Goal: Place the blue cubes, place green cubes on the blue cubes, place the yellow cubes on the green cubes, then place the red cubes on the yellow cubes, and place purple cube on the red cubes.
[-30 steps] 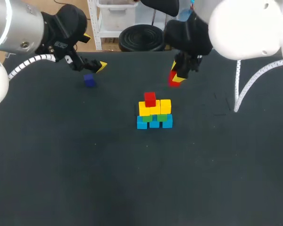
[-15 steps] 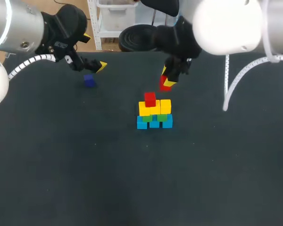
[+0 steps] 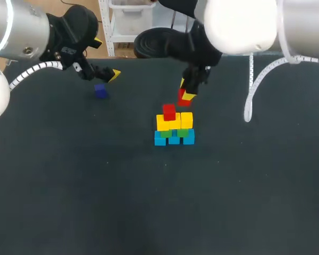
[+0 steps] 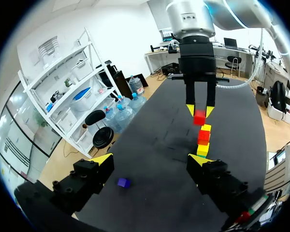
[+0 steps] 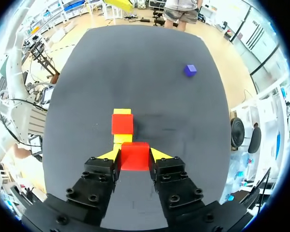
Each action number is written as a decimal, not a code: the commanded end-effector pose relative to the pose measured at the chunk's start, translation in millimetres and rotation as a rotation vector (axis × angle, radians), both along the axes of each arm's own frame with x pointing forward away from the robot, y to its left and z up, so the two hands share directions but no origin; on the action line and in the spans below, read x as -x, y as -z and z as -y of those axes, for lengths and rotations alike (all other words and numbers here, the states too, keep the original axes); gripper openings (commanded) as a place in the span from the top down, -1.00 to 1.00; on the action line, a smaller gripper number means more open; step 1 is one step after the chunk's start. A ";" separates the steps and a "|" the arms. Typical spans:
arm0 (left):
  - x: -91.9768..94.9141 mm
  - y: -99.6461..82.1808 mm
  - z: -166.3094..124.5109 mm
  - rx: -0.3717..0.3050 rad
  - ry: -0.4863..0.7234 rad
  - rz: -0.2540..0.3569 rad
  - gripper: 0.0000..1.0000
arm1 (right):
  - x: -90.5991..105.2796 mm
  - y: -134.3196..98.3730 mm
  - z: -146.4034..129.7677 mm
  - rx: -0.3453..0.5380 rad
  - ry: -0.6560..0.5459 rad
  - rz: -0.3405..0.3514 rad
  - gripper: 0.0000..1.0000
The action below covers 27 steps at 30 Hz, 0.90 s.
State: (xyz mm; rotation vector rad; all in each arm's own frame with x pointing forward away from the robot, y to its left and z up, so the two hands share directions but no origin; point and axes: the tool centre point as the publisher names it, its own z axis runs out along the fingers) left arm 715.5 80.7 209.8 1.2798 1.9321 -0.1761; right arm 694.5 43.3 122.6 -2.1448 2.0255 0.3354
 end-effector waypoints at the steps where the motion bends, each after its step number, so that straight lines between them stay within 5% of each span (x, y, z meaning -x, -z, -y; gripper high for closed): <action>1: 0.1 0.5 -1.7 0.005 0.005 0.002 -1.00 | 10.8 -7.4 0.6 0.012 0.002 0.002 1.00; 13: 0.1 0.5 -1.7 0.005 0.005 0.002 -1.00 | 24.3 -7.6 1.7 0.068 -0.022 -0.045 1.00; 27: 0.1 0.5 -1.7 0.005 0.005 0.002 -1.00 | 17.5 7.8 -8.4 0.088 -0.046 -0.070 1.00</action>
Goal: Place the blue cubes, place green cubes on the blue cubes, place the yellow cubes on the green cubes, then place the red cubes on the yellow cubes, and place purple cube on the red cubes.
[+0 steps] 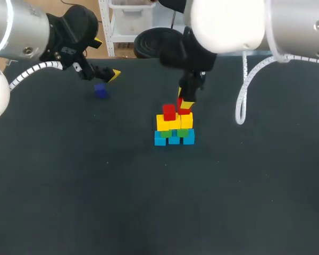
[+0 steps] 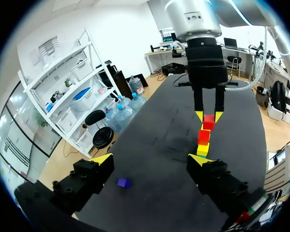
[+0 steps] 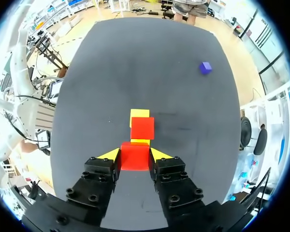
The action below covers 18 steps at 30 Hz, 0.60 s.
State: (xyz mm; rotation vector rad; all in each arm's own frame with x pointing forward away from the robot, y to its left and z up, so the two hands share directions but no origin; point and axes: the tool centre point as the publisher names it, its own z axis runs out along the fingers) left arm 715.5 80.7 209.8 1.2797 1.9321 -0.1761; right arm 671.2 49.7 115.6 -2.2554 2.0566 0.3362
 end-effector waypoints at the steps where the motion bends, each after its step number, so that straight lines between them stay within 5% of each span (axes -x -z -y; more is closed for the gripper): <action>1: 0.1 0.5 -1.7 0.005 0.005 0.002 -1.00 | -6.2 1.0 -1.0 0.011 0.001 -0.010 1.00; 18: 0.1 0.5 -1.7 0.005 0.005 0.002 -1.00 | -7.7 8.4 -2.3 0.026 -0.001 -0.025 1.00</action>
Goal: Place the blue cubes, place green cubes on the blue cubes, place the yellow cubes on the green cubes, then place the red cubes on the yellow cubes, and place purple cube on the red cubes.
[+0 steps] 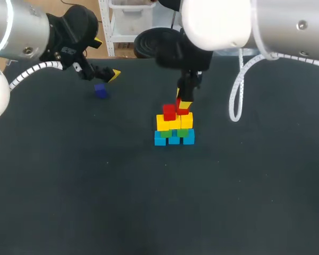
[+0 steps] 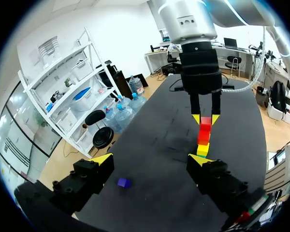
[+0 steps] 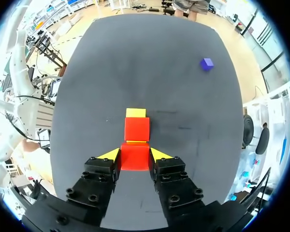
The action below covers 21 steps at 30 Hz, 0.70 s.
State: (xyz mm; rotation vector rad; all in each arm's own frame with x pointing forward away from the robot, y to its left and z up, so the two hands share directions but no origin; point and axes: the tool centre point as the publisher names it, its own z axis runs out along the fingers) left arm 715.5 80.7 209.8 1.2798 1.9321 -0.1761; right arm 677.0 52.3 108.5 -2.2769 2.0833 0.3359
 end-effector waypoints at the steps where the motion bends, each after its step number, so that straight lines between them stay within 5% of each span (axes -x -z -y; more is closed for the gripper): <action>1: 0.1 0.5 -1.7 0.005 0.005 0.002 -1.00 | -2.1 1.7 0.5 -0.001 -0.001 -0.004 1.00; 21: 0.1 0.5 -1.7 0.005 0.005 0.002 -1.00 | -6.3 11.3 -1.4 -0.014 -0.008 -0.019 1.00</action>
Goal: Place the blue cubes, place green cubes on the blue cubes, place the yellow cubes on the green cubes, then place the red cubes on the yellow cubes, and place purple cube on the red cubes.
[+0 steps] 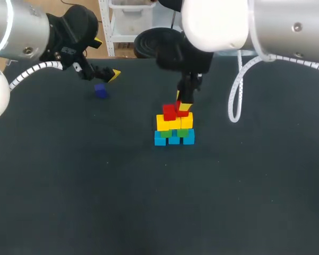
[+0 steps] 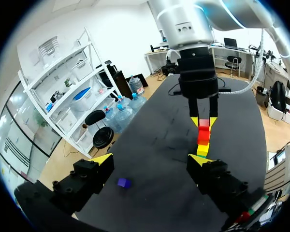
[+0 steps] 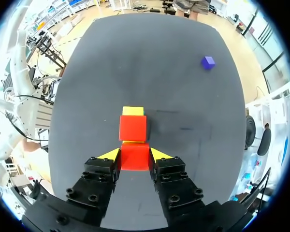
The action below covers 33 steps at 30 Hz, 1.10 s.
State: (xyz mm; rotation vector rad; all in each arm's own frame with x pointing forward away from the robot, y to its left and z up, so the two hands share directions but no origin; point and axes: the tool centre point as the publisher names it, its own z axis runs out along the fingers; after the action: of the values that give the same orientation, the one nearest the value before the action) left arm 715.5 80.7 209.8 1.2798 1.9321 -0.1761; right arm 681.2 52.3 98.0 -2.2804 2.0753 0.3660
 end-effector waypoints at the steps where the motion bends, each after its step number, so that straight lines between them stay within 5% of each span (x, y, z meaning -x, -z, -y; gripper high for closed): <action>1: 0.1 0.5 -1.7 0.005 0.005 0.002 -1.00 | -2.3 1.3 -1.8 -0.001 -0.004 -0.005 1.00; 31: 0.1 0.5 -1.7 0.005 0.005 0.002 -1.00 | -1.8 6.3 -5.2 -0.009 -0.013 -0.019 1.00; 32: 0.1 0.5 -1.7 0.005 0.005 0.002 -1.00 | -1.4 6.1 -5.2 -0.008 -0.014 -0.019 0.87; 33: 0.1 0.5 -1.7 0.005 0.005 0.002 -1.00 | -0.9 5.7 -5.4 -0.007 -0.016 -0.019 0.50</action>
State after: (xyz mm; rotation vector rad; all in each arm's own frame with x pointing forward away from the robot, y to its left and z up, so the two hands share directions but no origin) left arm 715.5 80.7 209.8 1.2797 1.9321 -0.1761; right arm 683.0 57.6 92.1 -2.2987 2.0636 0.3968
